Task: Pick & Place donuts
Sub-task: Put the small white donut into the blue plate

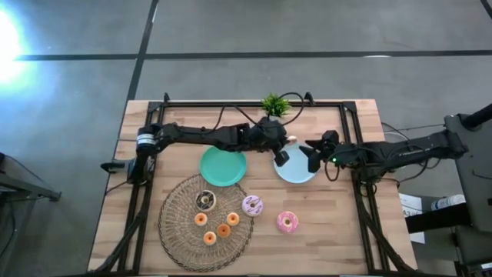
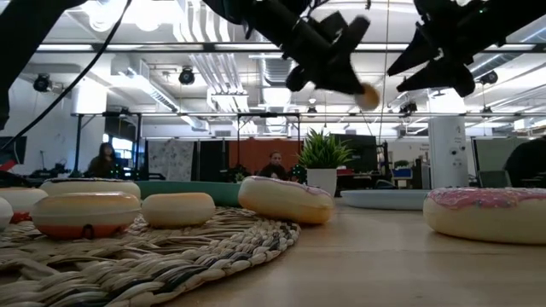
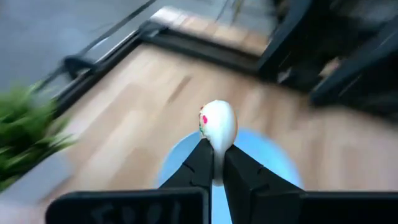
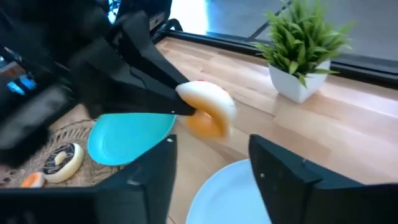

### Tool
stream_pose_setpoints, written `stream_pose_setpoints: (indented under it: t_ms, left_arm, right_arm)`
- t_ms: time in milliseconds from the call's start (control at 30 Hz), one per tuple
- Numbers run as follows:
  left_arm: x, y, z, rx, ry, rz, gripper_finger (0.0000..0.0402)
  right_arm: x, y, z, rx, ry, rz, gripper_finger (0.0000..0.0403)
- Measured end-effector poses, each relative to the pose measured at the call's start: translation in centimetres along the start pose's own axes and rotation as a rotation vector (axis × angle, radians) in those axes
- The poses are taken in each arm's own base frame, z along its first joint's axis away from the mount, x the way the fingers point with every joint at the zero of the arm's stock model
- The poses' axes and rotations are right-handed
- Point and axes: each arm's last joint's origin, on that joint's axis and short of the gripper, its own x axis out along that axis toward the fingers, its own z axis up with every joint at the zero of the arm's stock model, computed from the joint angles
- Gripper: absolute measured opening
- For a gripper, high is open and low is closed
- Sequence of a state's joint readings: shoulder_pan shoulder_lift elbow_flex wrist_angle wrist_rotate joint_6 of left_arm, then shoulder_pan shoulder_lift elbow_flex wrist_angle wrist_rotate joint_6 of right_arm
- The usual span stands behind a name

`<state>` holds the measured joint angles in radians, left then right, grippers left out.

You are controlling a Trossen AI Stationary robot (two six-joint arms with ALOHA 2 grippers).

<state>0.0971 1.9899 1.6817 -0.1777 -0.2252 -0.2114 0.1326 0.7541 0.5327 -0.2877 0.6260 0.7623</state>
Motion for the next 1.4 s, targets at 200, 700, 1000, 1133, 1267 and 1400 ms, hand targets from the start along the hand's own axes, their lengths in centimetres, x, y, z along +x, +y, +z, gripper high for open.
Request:
stream_pose_setpoints:
  t_ms: [200, 700, 1000, 1133, 1267, 1400]
  left_arm:
    - [0.9, 0.5, -2.1, 0.153, 0.131, 0.114, 0.0001]
    - [6.6, -3.6, -8.2, 0.49, 0.251, 0.141, 0.0001]
    - [8.9, -4.5, -8.8, 0.532, 0.253, 0.129, 0.0001]
    - [8.8, -5.0, -9.8, 0.557, 0.277, 0.117, 0.0009]
    - [8.5, -5.7, -10.3, 0.592, 0.294, 0.118, 0.0038]
    - [8.2, -6.3, -10.5, 0.607, 0.293, 0.105, 0.0068]
  right_arm:
    - [-2.1, -1.5, 0.8, 0.113, -0.05, -0.02, 0.0237]
    - [-4.2, -2.0, 2.6, 0.132, -0.137, 0.027, 0.0235]
    - [-4.9, -1.8, 3.6, 0.141, -0.168, 0.041, 0.0232]
    - [-5.5, -1.9, 4.2, 0.141, -0.194, 0.055, 0.0233]
    - [-6.0, -2.2, 4.5, 0.15, -0.221, 0.056, 0.0233]
    - [-6.4, -2.6, 4.4, 0.147, -0.226, 0.044, 0.0232]
